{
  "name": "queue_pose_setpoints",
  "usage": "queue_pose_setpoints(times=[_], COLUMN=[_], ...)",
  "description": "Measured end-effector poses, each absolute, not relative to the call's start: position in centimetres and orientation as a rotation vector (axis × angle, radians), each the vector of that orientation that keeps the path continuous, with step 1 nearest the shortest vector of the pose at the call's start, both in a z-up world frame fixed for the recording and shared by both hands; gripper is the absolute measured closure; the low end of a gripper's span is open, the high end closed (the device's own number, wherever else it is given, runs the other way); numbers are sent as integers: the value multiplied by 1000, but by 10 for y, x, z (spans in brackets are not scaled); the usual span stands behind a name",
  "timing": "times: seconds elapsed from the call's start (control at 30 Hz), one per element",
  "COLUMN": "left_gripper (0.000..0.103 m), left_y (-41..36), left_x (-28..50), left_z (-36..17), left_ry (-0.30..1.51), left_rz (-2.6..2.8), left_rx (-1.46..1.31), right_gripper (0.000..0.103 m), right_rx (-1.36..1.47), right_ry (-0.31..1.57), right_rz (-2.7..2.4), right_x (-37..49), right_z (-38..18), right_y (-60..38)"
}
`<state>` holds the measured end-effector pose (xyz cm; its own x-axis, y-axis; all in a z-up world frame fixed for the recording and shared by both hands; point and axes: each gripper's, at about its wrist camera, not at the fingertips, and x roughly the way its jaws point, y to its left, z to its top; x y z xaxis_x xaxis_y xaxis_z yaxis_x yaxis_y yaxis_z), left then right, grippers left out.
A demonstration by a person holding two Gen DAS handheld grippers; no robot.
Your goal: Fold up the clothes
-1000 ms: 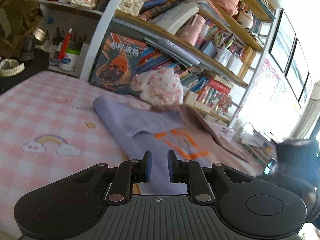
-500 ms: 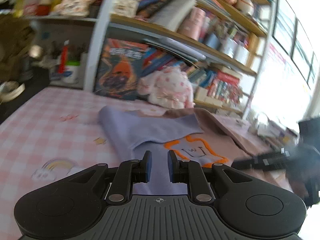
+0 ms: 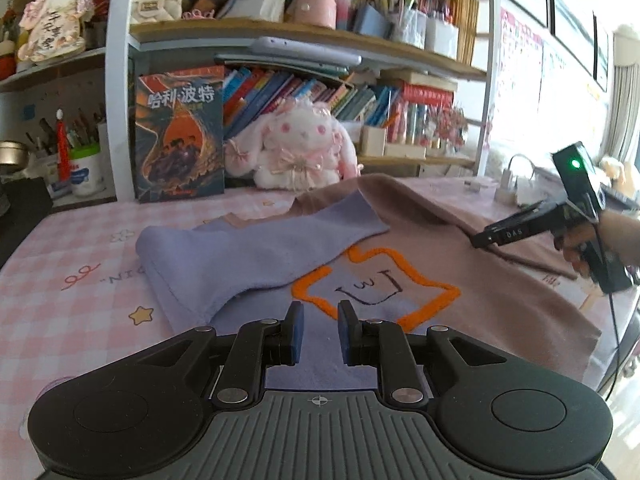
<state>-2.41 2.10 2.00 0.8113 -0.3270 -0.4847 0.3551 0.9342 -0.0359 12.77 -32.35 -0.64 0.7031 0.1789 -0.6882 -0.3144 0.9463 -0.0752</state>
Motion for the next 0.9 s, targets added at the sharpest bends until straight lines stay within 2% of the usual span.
queue_pose_setpoints(times=[0.03, 0.07, 0.3, 0.33, 0.37, 0.43, 0.7, 0.9], left_gripper=[83, 83, 83, 83, 83, 83, 83, 80], left_y=[17, 12, -54, -65, -77, -97, -133, -147], left_x=[-20, -14, 40, 48, 57, 74, 124, 151], left_z=[22, 25, 32, 29, 26, 18, -9, -17], left_ry=[508, 508, 535, 544, 555, 572, 612, 602], left_rz=[-374, -385, -524, -541, -554, -571, -506, -429], left_rx=[78, 102, 310, 340, 371, 430, 601, 710], right_gripper=[82, 99, 99, 92, 74, 59, 56, 59], right_rx=[-199, -205, -240, -245, -250, -259, -273, -309], right_ry=[768, 770, 646, 628, 609, 573, 429, 537], right_rz=[295, 296, 102, 74, 47, -8, -55, -70], right_x=[136, 144, 177, 182, 187, 196, 197, 214], right_z=[-6, -4, 13, 15, 18, 22, 42, 32], right_y=[-322, -323, -340, -343, -345, -351, -357, -364])
